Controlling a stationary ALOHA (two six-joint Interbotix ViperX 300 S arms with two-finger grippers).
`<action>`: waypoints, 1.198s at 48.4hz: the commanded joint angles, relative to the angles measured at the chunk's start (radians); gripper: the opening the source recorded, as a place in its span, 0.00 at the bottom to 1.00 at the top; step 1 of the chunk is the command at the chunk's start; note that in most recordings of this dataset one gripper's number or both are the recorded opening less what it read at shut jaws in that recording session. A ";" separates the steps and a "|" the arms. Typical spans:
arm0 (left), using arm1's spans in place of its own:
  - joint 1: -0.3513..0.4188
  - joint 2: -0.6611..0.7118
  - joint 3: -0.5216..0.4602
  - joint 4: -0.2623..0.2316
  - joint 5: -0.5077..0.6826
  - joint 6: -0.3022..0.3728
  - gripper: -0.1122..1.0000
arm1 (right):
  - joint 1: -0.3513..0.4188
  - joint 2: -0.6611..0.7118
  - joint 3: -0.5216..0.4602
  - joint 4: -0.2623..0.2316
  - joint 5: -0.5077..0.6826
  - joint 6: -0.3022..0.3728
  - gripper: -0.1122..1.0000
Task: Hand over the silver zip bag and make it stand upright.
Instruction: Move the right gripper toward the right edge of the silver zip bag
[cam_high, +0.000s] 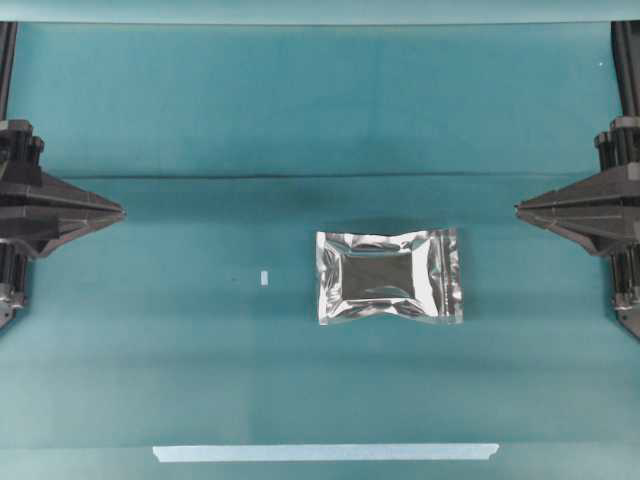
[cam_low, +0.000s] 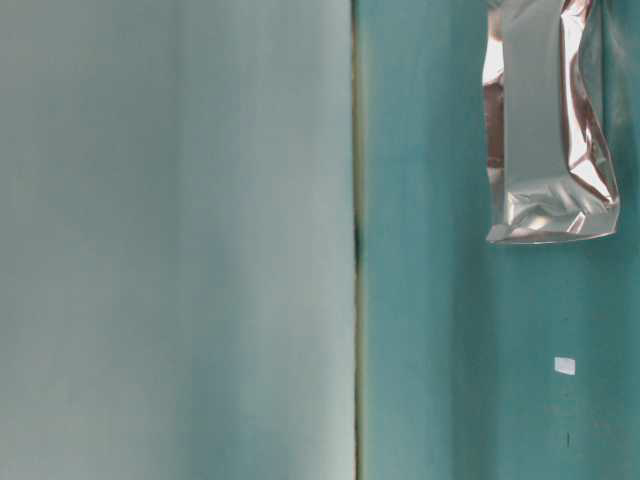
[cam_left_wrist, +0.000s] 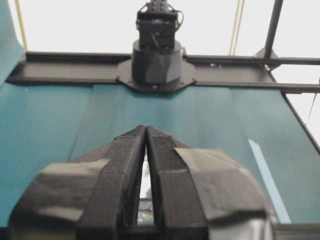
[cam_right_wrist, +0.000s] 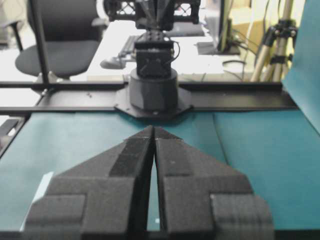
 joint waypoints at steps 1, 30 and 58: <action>0.014 0.067 -0.061 0.005 -0.003 0.008 0.23 | -0.006 0.012 -0.005 0.008 -0.003 0.008 0.18; 0.002 0.331 -0.224 0.006 -0.008 0.006 0.09 | -0.150 0.063 -0.037 0.540 0.422 0.468 0.10; -0.006 0.420 -0.287 0.006 -0.008 0.011 0.09 | -0.189 0.288 0.044 0.543 0.565 0.828 0.10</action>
